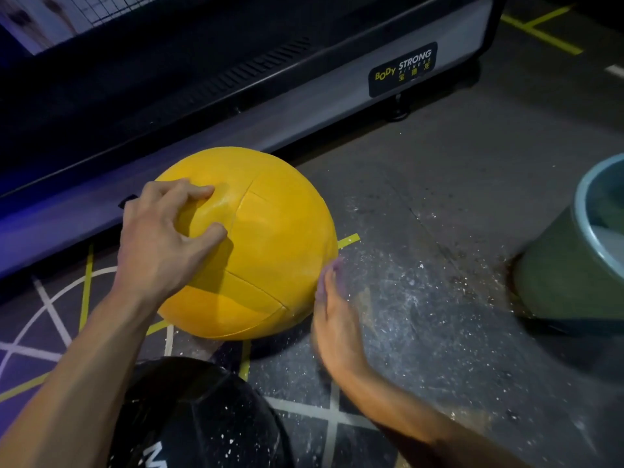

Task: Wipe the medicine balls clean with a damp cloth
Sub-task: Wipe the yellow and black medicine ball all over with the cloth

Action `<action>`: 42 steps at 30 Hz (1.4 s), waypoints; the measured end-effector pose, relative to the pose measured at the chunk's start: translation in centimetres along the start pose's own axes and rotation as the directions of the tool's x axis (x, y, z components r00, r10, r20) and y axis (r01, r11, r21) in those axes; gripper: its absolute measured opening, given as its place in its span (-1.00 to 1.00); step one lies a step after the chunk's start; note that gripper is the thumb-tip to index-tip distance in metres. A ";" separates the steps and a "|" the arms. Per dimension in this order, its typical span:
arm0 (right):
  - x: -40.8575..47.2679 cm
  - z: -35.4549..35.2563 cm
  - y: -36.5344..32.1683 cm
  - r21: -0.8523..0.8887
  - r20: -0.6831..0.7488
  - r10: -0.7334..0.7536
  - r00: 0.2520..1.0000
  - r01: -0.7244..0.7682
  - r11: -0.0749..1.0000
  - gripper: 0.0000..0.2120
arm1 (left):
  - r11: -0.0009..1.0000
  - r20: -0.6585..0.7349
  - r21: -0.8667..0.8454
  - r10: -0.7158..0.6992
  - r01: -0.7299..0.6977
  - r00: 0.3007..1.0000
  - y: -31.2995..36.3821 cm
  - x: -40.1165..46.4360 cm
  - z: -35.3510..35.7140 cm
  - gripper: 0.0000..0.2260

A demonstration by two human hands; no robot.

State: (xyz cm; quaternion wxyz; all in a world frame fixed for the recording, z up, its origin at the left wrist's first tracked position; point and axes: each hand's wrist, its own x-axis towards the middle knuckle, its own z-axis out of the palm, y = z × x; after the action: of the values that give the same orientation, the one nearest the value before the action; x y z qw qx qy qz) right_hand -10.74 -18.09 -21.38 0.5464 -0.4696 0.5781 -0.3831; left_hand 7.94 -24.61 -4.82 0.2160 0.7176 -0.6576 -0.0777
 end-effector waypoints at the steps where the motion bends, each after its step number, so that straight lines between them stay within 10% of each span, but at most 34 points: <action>1: -1.1 0.3 0.8 0.062 0.043 0.056 0.998 -0.058 0.996 -0.53 | 1.000 0.002 0.006 0.002 -0.002 1.000 0.0 0.1 0.0 -0.43; 5: 1.3 -2.4 -1.1 0.171 -0.015 0.166 0.986 -0.161 0.972 -0.59 | 1.000 0.000 -0.003 0.000 0.000 1.000 0.0 0.0 0.0 -0.41; 13: 0.5 0.2 -0.7 -0.304 0.109 -0.407 0.907 0.420 0.855 -0.38 | 1.000 0.018 0.030 0.008 -0.008 1.000 0.6 0.5 0.3 -0.44; 16: -2.1 0.3 3.8 -0.113 0.083 0.044 0.996 -0.034 0.993 -0.35 | 0.996 0.033 0.080 0.039 -0.042 0.999 1.0 1.2 0.7 -0.43; 19: -0.1 -1.4 1.0 0.224 -0.045 0.458 0.888 -0.437 0.871 -0.62 | 0.991 0.035 0.118 0.059 -0.063 0.998 1.6 1.4 1.0 -0.42; 23: 2.2 -3.2 -5.4 0.313 -0.147 0.022 0.989 0.025 0.949 -0.61 | 0.990 0.025 0.137 0.033 -0.036 0.999 1.6 1.7 1.1 -0.41; 27: 0.9 0.3 -3.7 -0.150 0.013 -0.537 0.844 0.533 0.833 -0.46 | 0.983 0.005 0.179 0.023 -0.024 1.000 2.2 2.6 1.4 -0.41; 31: 0.2 0.3 3.3 -0.208 0.054 -0.453 0.890 0.454 0.867 -0.40 | 0.984 0.018 0.175 -0.020 0.017 1.000 1.8 4.1 1.3 -0.40; 35: 0.8 0.6 -0.1 0.136 -0.130 -0.123 0.984 0.141 0.981 -0.50 | 0.985 0.011 0.170 -0.034 0.032 0.999 1.5 5.3 1.4 -0.46; 40: 0.4 1.2 -1.2 -0.124 0.053 -0.485 0.873 0.487 0.864 -0.45 | 0.981 -0.002 0.171 -0.092 0.091 0.996 1.5 6.4 1.5 -0.51; 42: 0.2 0.9 2.3 -0.209 0.120 -0.408 0.905 0.425 0.881 -0.43 | 0.982 -0.003 0.164 -0.091 0.091 0.996 1.1 6.2 1.5 -0.51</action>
State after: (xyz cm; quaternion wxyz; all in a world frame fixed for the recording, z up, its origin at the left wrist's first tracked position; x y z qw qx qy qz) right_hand -10.12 -17.59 -23.76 0.4136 -0.6567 0.4838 -0.4045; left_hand 7.08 -31.02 -4.63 0.1509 0.7621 -0.6286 -0.0346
